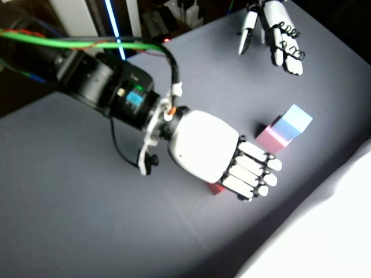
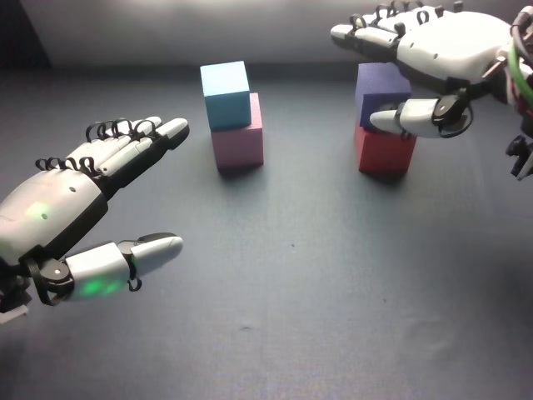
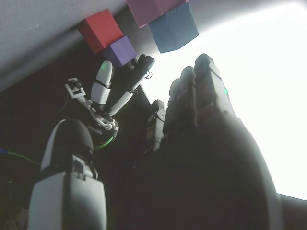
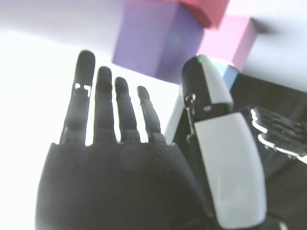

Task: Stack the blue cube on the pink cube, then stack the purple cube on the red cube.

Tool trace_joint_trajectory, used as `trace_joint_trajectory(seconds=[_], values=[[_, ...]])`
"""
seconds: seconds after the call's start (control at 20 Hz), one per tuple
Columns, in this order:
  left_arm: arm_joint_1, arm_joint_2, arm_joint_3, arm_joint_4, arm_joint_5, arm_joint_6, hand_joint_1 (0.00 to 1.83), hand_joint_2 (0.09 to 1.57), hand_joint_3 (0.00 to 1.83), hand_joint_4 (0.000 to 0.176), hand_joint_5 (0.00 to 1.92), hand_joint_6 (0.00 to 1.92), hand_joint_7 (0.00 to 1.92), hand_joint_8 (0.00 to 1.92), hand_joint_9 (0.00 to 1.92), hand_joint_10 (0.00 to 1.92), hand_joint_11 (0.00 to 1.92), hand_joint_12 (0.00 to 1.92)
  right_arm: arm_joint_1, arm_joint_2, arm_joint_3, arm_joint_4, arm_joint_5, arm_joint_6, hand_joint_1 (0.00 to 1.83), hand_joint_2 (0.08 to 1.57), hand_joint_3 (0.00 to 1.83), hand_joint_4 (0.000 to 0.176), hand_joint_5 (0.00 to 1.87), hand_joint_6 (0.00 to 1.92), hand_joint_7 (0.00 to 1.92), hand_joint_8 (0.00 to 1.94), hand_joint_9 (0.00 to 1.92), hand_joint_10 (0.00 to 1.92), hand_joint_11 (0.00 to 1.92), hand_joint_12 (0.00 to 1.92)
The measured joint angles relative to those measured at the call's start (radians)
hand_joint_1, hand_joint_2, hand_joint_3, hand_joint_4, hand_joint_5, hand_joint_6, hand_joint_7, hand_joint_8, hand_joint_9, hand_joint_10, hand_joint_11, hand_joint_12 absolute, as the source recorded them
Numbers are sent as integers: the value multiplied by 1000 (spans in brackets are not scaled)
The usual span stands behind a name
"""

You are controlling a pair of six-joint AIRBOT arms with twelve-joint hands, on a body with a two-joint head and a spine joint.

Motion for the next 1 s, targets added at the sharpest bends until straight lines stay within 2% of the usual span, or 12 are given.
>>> trace_joint_trajectory(seconds=[0.15, 0.2, 0.3, 0.35, 0.4, 0.5, 0.65, 0.75, 0.8, 0.9, 0.95, 1.0], values=[[11, 1, -6, -9, -4, 0, 626, 1235, 0, 170, 0, 0, 0, 0, 0, 0, 0, 0, -43, 59, -71, 5, 84, -2, 611, 1155, 1, 126, 0, 0, 0, 0, 0, 0, 0, 42], [16, 5, -13, -17, -8, 0, 621, 1231, 0, 175, 0, 0, 0, 0, 0, 0, 0, 0, -63, 85, -106, 8, 109, -2, 594, 1133, 0, 120, 0, 0, 0, 0, 0, 0, 2, 10], [23, 10, -17, -19, -14, 0, 624, 1219, 0, 176, 0, 0, 0, 0, 0, 0, 0, 0, -106, 136, -187, -1, 177, -2, 590, 1102, 0, 126, 0, 0, 0, 0, 0, 0, 0, 0], [24, 11, -24, -27, -21, 0, 567, 1221, 0, 176, 0, 0, 0, 0, 0, 0, 0, 0, -129, 160, -222, -9, 216, -2, 528, 1090, 0, 144, 0, 0, 0, 0, 0, 0, 0, 0], [32, 14, -29, -27, -31, 0, 534, 1222, 0, 176, 0, 0, 0, 0, 0, 0, 0, 0, -157, 187, -262, -16, 259, 1, 489, 1088, 0, 131, 0, 0, 0, 0, 0, 0, 0, 0], [38, 26, -37, -29, -45, 3, 508, 1241, 5, 176, 0, 0, 0, 0, 0, 0, 0, 0, -248, 257, -352, -26, 375, 28, 466, 1089, 0, 160, 0, 0, 0, 0, 0, 0, 0, 0], [43, 45, -56, -37, -78, 17, 358, 1256, 7, 175, 0, 0, 0, 0, 0, 0, 0, 0, -394, 323, -422, -19, 536, 109, 371, 1145, 10, 156, 0, 0, 0, 0, 0, 0, 0, 0], [46, 49, -65, -38, -107, 19, 266, 1274, 8, 174, 0, 0, 0, 0, 0, 0, 0, 0, -503, 366, -477, -12, 667, 144, 325, 1130, 2, 173, 0, 0, 0, 0, 0, 0, 0, 0], [46, 51, -66, -37, -116, 21, 246, 1259, 1, 176, 0, 0, 0, 0, 0, 0, 0, 0, -541, 376, -498, -13, 728, 163, 288, 1132, 3, 163, 0, 0, 0, 0, 0, 0, 0, 0], [46, 59, -68, -37, -145, 24, 204, 1241, 0, 176, 0, 0, 0, 0, 0, 0, 0, 0, -607, 391, -533, -27, 848, 199, 304, 1207, 34, 82, 0, 0, 0, 0, 0, 0, 0, 0], [47, 61, -68, -47, -165, 25, 204, 1238, 0, 176, 0, 0, 0, 0, 0, 0, 0, 0, -635, 401, -553, -27, 897, 199, 285, 1206, 29, 63, 0, 0, 0, 0, 0, 0, 0, 0], [48, 74, -75, -54, -172, 26, 209, 1246, 0, 166, 0, 0, 0, 0, 0, 0, 0, 0, -661, 414, -568, -32, 953, 201, 269, 1183, 17, 73, 0, 0, 0, 0, 0, 0, 0, 0]])
